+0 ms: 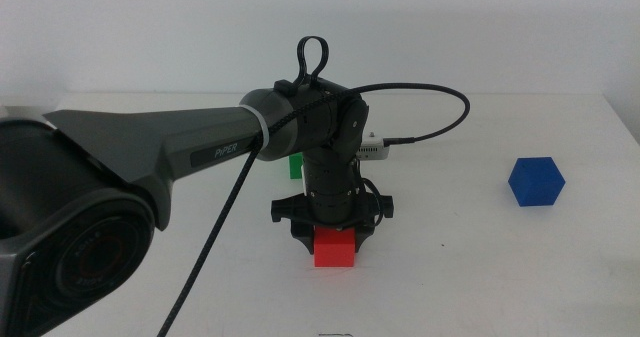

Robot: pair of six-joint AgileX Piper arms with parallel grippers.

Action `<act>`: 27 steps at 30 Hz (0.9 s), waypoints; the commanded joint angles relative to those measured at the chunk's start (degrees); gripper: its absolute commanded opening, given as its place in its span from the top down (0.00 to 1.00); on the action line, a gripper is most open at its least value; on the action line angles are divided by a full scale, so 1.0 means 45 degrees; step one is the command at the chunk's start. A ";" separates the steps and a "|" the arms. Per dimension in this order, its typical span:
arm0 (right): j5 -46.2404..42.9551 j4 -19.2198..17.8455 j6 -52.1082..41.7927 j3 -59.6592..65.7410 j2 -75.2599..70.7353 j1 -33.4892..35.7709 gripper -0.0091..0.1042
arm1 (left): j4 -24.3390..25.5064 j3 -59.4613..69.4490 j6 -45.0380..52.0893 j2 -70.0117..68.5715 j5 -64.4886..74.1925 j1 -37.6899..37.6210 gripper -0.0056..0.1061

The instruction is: Stack red cubes first, then green, then blue cubes in a specific spot.

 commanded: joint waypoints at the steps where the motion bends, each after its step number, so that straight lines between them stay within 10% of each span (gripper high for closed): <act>1: -0.0961 -0.0111 -0.0121 -0.0230 -0.0190 -0.0032 0.93 | -0.0021 -0.0359 -0.0206 -0.0757 -0.0207 -0.0034 0.93; 10: -0.0961 -0.0111 -0.0121 -0.0230 -0.0190 -0.0032 0.93 | 0.0348 -0.0359 -0.0598 -0.0757 -0.0195 -0.0034 0.68; 20: -0.0961 -0.0111 -0.0121 -0.0230 -0.0190 -0.0032 0.93 | 0.0654 -0.0359 -0.0409 -0.0757 -0.0195 -0.0034 0.14; 27: -0.0961 -0.0111 -0.0121 -0.0230 -0.0190 -0.0032 0.93 | 0.0386 -0.0463 0.0042 -0.1111 -0.0061 -0.0034 0.11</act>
